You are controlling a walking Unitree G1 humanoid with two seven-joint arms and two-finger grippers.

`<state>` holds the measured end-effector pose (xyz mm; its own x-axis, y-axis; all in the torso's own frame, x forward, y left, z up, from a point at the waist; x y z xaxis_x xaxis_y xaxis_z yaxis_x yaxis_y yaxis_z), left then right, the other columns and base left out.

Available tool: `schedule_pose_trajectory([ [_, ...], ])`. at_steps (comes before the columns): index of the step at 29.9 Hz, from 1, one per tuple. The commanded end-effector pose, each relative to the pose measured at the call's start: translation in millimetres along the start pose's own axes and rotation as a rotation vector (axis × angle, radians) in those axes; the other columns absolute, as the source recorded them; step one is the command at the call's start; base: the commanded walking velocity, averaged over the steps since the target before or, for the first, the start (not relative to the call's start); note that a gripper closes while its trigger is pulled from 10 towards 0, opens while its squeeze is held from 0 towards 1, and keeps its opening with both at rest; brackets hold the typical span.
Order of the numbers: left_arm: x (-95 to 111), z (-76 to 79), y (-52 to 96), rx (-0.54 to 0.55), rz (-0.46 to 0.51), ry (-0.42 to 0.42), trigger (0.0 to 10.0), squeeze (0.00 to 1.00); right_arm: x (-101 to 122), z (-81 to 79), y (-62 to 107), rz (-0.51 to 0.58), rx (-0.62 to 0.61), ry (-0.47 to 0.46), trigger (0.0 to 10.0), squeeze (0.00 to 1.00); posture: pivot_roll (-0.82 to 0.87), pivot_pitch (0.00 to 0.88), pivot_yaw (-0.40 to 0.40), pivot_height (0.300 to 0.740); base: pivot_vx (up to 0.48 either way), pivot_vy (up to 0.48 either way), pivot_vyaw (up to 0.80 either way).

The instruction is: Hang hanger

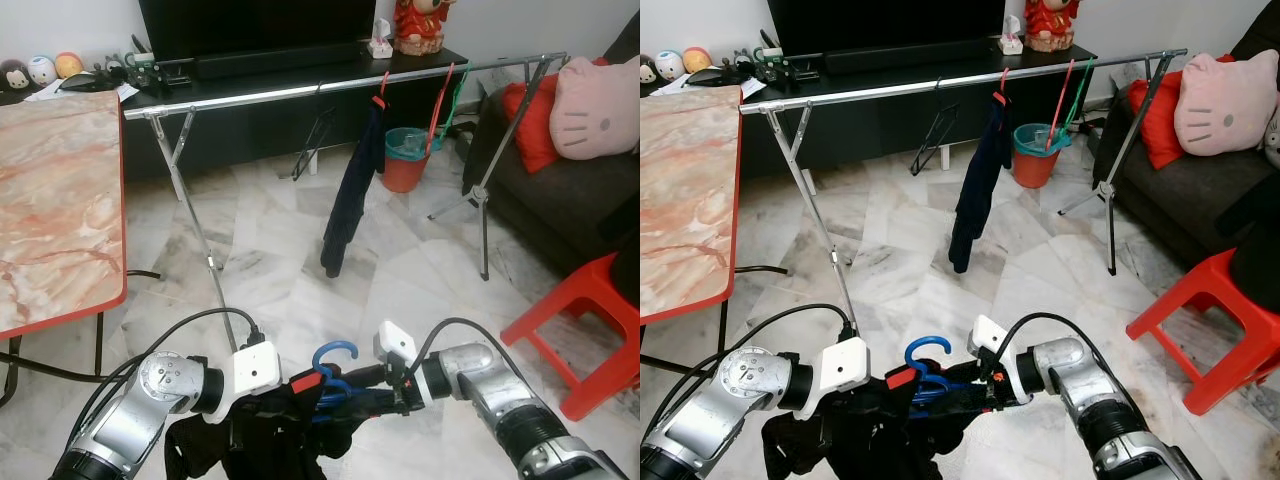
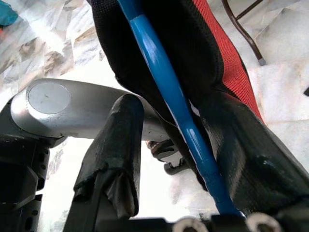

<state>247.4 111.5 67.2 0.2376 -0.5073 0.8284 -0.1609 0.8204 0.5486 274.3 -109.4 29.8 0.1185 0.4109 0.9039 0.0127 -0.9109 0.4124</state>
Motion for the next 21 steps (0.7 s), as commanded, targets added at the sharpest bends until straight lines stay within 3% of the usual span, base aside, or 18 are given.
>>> schedule_pose_trajectory([
  [1, 6.6, 1.6, -0.5, -0.008, 0.018, -0.017, 10.0, 0.00, 0.7, 2.3, -1.5, -0.017, -0.016, 0.044, 10.0, 0.00, 0.04, 0.000, -0.046, 0.740, 0.000, 0.000, 0.00],
  [4, 7.0, 1.4, -0.7, -0.007, 0.019, -0.018, 10.0, 0.00, 0.0, 10.1, -1.0, -0.037, -0.089, 0.065, 10.0, 0.00, 0.04, 0.000, -0.047, 0.740, 0.000, 0.000, 0.00],
  [5, 7.0, 1.3, -0.6, -0.007, 0.019, -0.019, 10.0, 0.00, 0.2, 10.5, -0.9, -0.034, -0.093, 0.060, 3.6, 0.00, 0.04, 0.000, -0.047, 0.740, 0.000, 0.000, 0.00],
  [6, 6.9, 1.2, -0.5, -0.006, 0.019, -0.019, 10.0, 0.00, 0.6, 10.3, -0.9, -0.029, -0.090, 0.059, 0.0, 0.00, 0.04, 0.000, -0.047, 0.740, 0.000, 0.000, 0.00],
  [21, 7.3, 1.1, -0.7, -0.010, 0.017, -0.023, 10.0, 0.00, -0.2, 8.9, -2.1, -0.005, -0.087, 0.051, 0.0, 0.00, 0.04, 0.000, -0.045, 0.740, 0.000, 0.000, 0.00],
])
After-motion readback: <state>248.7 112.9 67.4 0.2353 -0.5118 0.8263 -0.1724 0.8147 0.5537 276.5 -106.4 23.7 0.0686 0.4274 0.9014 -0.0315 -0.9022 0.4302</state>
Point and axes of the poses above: a point about 5 cm out from each wrist's last joint towards the gripper, its own y axis pointing back from the gripper into the wrist, its own x axis along the axis of the wrist's last joint, z = x × y, the point moved 3 cm from there along -y, pointing out of the wrist towards the gripper, and after that the axes turned 15 degrees about y, right-handed, at the moved point
